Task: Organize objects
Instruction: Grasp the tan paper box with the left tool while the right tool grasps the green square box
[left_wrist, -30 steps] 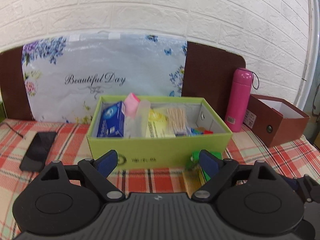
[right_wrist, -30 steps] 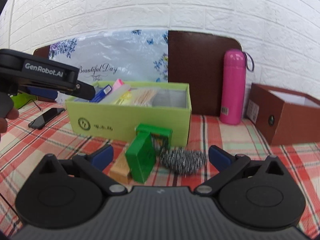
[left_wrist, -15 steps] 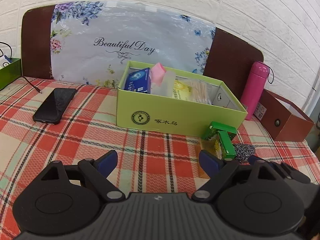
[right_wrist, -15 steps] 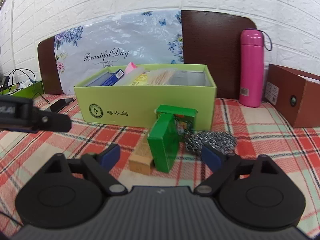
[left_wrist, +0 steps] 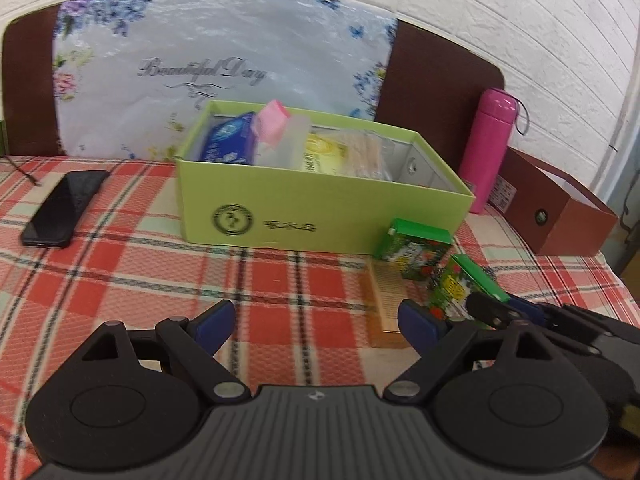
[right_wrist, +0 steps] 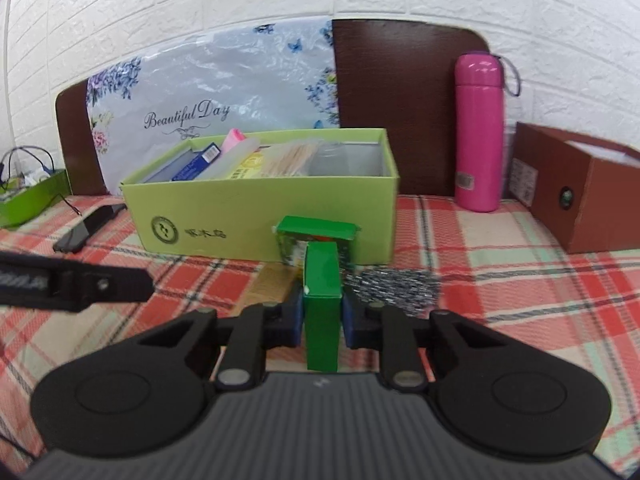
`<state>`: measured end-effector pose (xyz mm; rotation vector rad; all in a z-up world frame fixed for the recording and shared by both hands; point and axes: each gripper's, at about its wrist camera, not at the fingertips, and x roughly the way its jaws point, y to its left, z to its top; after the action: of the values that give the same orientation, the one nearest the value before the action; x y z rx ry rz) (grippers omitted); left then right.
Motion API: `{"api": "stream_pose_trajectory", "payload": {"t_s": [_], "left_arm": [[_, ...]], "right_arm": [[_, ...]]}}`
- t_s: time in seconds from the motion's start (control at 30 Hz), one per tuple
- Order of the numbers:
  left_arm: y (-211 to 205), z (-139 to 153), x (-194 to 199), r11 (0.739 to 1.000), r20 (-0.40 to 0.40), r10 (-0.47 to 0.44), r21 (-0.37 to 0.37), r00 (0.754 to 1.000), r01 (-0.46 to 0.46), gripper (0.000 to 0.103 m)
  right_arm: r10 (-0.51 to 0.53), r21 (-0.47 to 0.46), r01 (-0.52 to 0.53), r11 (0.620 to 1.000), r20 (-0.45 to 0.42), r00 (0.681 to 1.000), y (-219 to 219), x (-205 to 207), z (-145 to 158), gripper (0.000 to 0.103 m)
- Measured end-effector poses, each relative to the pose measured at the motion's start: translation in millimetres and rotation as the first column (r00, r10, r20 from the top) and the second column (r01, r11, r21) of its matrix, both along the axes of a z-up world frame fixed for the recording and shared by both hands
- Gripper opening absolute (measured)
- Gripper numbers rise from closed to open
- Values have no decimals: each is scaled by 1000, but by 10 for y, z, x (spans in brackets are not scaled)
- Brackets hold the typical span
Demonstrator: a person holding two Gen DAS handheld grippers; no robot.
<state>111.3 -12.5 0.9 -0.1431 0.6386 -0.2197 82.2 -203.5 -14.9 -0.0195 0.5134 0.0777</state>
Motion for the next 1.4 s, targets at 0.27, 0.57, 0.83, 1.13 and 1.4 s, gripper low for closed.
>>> {"api": "stream_pose_trajectory", "payload": {"t_s": [0.27, 0.57, 0.83, 1.13, 1.4], "left_arm": [[-425, -180, 406, 997, -47, -75, -35, 996, 73, 91], [-467, -387, 620, 994, -93, -97, 38, 991, 101, 65], [-217, -352, 340, 992, -75, -117, 44, 990, 120, 36], [12, -351, -272, 991, -86, -106, 68, 991, 112, 42], [-60, -352, -145, 992, -89, -90, 79, 992, 97, 57]], "right_arm": [[75, -222, -72, 972, 4, 997, 13, -534, -70, 19], [108, -129, -109, 986, -19, 994, 104, -702, -150, 72], [62, -33, -65, 997, -83, 995, 44, -570, -219, 79], [35, -3, -36, 999, -139, 990, 72, -433, -337, 79], [6, 2, -6, 1000, -152, 988, 66, -372, -353, 81]]}}
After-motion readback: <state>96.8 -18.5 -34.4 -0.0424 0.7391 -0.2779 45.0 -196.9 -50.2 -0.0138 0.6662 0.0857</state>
